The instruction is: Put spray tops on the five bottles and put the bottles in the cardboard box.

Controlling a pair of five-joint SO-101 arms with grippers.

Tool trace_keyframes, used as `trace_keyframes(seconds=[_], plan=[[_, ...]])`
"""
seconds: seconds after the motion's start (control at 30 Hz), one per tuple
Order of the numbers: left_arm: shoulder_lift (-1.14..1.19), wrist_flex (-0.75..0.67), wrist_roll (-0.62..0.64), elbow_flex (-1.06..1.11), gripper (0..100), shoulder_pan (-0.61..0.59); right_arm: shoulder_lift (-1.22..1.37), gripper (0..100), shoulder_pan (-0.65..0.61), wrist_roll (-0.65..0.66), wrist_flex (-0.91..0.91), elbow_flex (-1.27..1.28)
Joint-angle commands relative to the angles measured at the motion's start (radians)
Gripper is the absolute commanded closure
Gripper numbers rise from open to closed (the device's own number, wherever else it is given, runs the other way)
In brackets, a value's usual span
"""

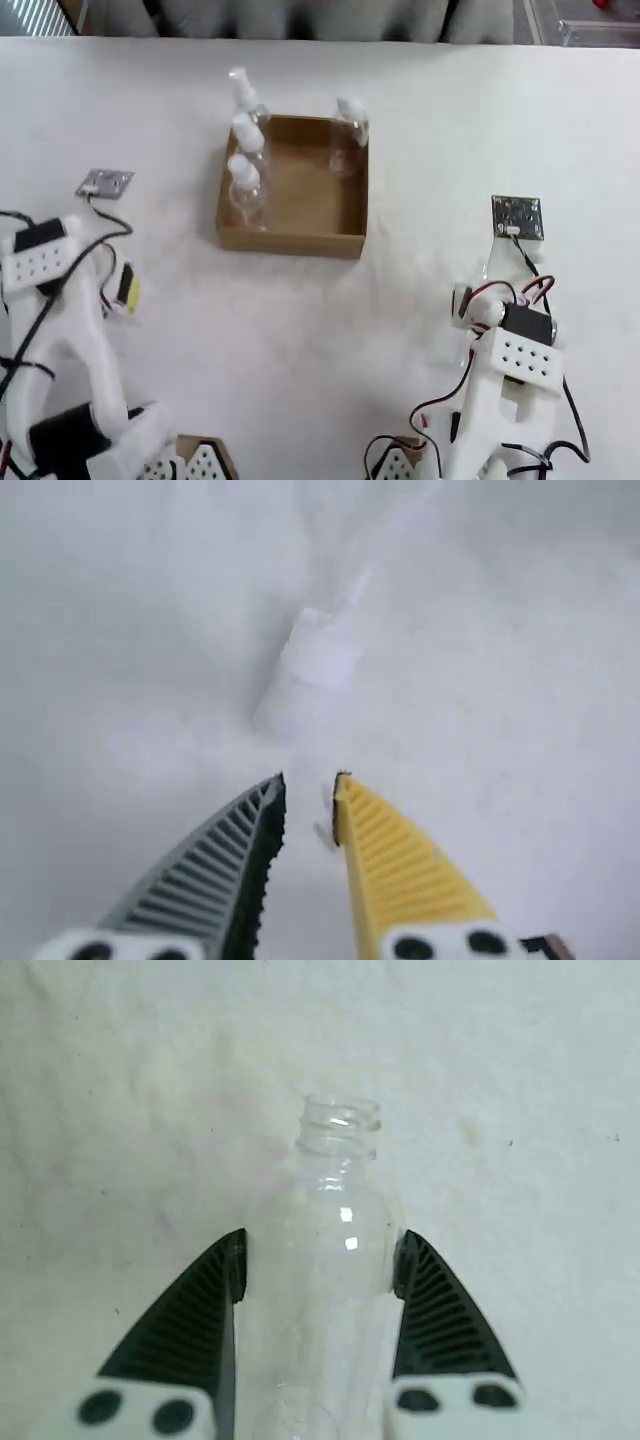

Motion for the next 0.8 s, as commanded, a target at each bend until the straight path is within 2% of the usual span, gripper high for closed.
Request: trace_keyframes(seconds=[0.0, 0.1, 0.2, 0.3, 0.43, 0.77], plan=[[-0.102, -0.083, 0.203, 0.121, 91, 0.067, -0.025, 98.1, 0.008, 0.006, -0.002, -0.006], [-0.13, -0.14, 0.315, 0.216, 91, 0.153, -0.025, 98.1, 0.008, 0.005, -0.002, -0.005], [-0.125, -0.221, 0.318, 0.273, 91, 0.232, -0.025, 98.1, 0.008, 0.005, -0.005, 0.003], [-0.101, -0.305, 0.318, 0.307, 91, 0.259, -0.025, 98.1, 0.008, 0.005, -0.005, 0.006], [-0.053, -0.311, 0.322, 0.265, 98, 0.2, -0.025, 98.1, 0.008, 0.005, -0.005, 0.009], [0.263, -0.261, 0.324, -0.017, 97, 0.045, -0.025, 98.1, 0.008, 0.005, -0.002, 0.009]])
